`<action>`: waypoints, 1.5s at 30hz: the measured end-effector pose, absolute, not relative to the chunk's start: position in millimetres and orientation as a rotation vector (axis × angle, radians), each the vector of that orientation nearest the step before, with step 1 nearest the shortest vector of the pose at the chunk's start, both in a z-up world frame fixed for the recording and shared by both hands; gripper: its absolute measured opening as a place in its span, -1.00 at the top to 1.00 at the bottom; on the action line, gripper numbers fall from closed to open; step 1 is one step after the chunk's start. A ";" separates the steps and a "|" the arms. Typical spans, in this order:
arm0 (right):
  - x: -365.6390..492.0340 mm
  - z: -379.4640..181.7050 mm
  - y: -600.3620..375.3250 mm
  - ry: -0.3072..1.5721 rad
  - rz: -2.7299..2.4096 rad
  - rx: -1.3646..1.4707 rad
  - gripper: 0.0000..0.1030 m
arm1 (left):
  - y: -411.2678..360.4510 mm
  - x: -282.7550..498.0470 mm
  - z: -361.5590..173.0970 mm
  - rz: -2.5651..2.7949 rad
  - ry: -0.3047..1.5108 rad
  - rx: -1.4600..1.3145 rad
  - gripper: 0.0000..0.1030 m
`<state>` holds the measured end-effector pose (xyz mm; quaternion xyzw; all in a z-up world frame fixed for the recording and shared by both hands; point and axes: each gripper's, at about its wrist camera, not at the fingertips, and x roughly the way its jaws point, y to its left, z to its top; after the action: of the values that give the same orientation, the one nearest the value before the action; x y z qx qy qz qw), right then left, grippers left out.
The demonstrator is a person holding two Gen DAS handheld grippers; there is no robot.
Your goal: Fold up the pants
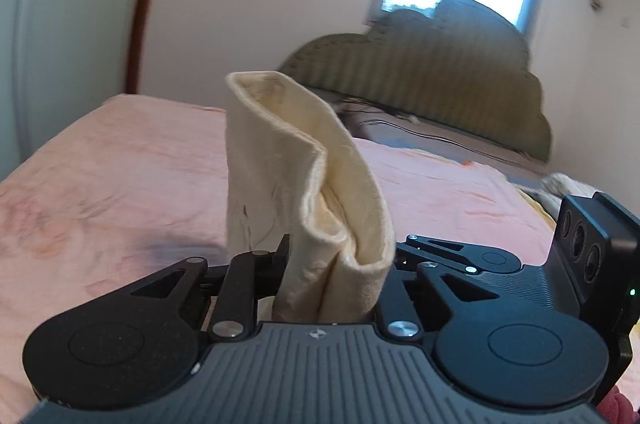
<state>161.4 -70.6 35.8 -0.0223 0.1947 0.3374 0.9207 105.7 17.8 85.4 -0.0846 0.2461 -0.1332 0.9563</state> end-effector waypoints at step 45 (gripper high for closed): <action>64.2 -2.6 -309.1 0.503 -0.157 0.175 -0.20 | -198.4 118.3 -16.6 -0.818 0.755 -0.013 -0.29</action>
<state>64.2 -309.1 -2.6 0.0862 0.2481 -0.0775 0.9618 118.3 -198.4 -16.6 -0.0060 0.3581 -0.3884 0.8490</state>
